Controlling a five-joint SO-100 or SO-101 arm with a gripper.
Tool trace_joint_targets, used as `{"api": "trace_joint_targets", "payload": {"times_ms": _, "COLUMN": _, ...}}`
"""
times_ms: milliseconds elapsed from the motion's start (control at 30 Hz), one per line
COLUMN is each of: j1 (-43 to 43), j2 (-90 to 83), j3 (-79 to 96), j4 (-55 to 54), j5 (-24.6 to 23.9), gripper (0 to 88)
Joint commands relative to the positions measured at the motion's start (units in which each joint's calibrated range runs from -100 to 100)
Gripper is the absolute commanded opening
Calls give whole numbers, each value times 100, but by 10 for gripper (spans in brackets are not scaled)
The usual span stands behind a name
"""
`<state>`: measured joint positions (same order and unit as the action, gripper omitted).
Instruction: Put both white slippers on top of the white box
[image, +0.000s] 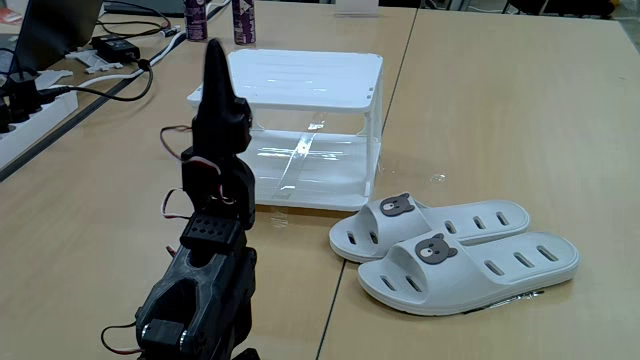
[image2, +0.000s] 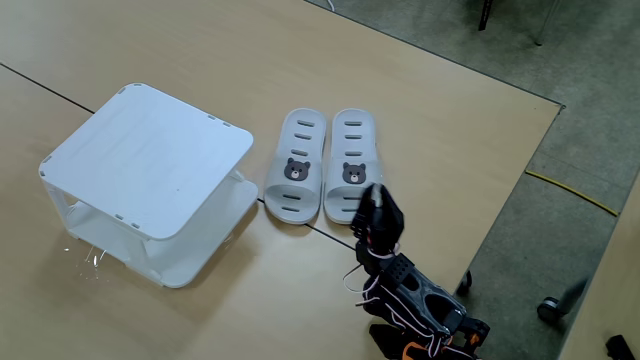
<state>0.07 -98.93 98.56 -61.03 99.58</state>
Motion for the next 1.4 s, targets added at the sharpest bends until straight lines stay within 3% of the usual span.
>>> {"api": "trace_joint_targets", "payload": {"times_ms": 0, "j1": 58, "j2": 19, "j3": -524, "j4": 2031, "j5": 42, "gripper": 7}}
{"api": "trace_joint_targets", "payload": {"times_ms": 133, "j1": 58, "j2": 78, "j3": -1760, "j4": 5499, "j5": 42, "gripper": 7}}
{"api": "trace_joint_targets", "payload": {"times_ms": 233, "j1": 58, "j2": 95, "j3": -1841, "j4": 6914, "j5": 42, "gripper": 7}}
{"api": "trace_joint_targets", "payload": {"times_ms": 700, "j1": 445, "j2": 3528, "j3": -1164, "j4": 6897, "j5": 42, "gripper": 7}}
{"api": "trace_joint_targets", "payload": {"times_ms": 767, "j1": 445, "j2": 3814, "j3": -894, "j4": 6517, "j5": 42, "gripper": 7}}
{"api": "trace_joint_targets", "payload": {"times_ms": 1067, "j1": 461, "j2": 5581, "j3": 26, "j4": 2082, "j5": 42, "gripper": 7}}
{"api": "trace_joint_targets", "payload": {"times_ms": 1167, "j1": 486, "j2": 6506, "j3": 8, "j4": 1521, "j5": 42, "gripper": 7}}
{"api": "trace_joint_targets", "payload": {"times_ms": 1367, "j1": 889, "j2": 7869, "j3": -497, "j4": 1496, "j5": 42, "gripper": 7}}
